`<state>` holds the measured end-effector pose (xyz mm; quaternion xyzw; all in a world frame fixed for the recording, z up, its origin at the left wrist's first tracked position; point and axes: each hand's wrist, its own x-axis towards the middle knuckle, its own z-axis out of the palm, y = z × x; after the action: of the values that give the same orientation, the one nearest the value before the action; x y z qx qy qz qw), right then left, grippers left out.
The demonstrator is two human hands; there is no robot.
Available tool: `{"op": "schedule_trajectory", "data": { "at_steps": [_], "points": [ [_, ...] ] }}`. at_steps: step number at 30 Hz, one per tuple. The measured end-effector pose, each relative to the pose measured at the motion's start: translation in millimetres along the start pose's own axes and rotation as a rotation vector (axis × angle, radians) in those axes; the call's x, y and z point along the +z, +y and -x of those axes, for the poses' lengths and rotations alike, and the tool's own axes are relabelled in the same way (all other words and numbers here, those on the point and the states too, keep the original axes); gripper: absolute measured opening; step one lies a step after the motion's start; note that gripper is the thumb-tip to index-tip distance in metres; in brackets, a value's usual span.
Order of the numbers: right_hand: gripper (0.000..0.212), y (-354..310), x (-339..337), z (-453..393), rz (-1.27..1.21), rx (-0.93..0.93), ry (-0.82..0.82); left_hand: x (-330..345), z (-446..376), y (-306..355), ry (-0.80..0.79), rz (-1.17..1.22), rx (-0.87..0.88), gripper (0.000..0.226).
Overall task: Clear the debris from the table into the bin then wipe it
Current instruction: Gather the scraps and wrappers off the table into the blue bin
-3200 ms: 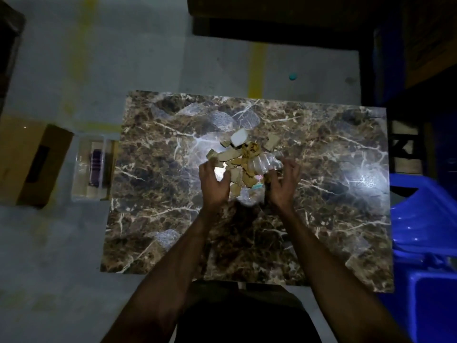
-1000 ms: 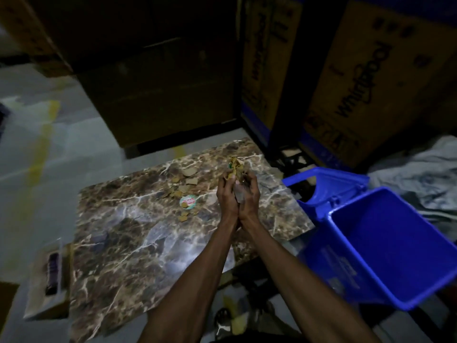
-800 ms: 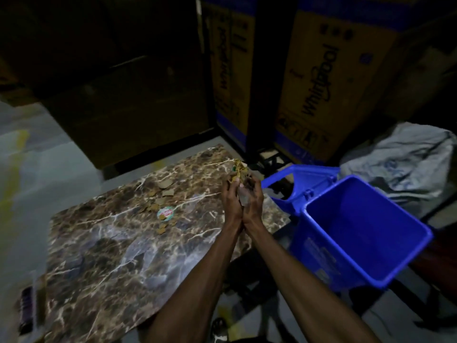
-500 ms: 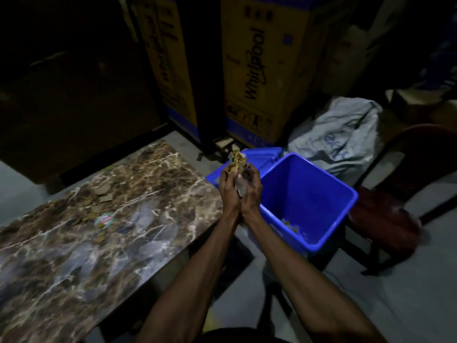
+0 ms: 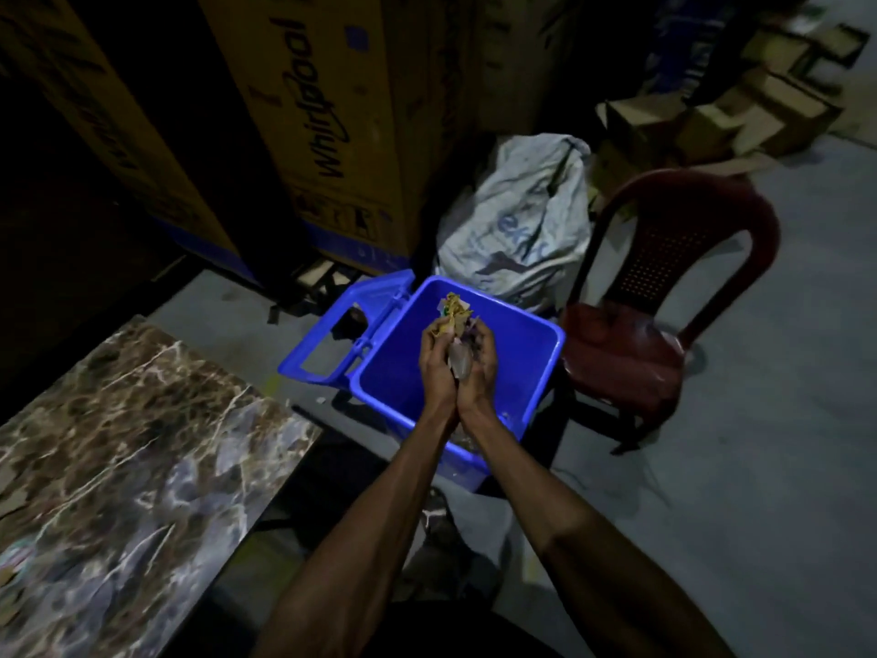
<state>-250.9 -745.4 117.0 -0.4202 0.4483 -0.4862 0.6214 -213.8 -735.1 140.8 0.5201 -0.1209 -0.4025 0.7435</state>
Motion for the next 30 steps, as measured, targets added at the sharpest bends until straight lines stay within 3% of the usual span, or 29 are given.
{"op": "schedule_trajectory", "data": {
  "at_steps": [5,14,20,24,30],
  "points": [
    [0.042,13.9,-20.0,-71.9,0.102,0.053,0.062,31.3,-58.2,-41.2,-0.020,0.044,-0.117,0.014],
    [0.033,49.2,-35.4,-166.9,0.266,0.210,0.003,29.9,-150.5,-86.7,0.093,-0.105,-0.339,0.007],
    [0.030,72.1,-60.5,-219.8,0.330,0.308,-0.067,10.1,-177.1,-90.7,0.195,-0.227,-0.402,0.020],
    [0.039,86.0,-79.4,-259.1,0.365,0.372,-0.174,0.2,-180.5,-100.9,0.267,-0.273,-0.459,0.021],
    [0.046,101.2,-99.9,-295.7,0.426,0.466,-0.407,16.6,-151.3,-116.8,0.560,-0.223,-0.447,0.019]
  ]
}}
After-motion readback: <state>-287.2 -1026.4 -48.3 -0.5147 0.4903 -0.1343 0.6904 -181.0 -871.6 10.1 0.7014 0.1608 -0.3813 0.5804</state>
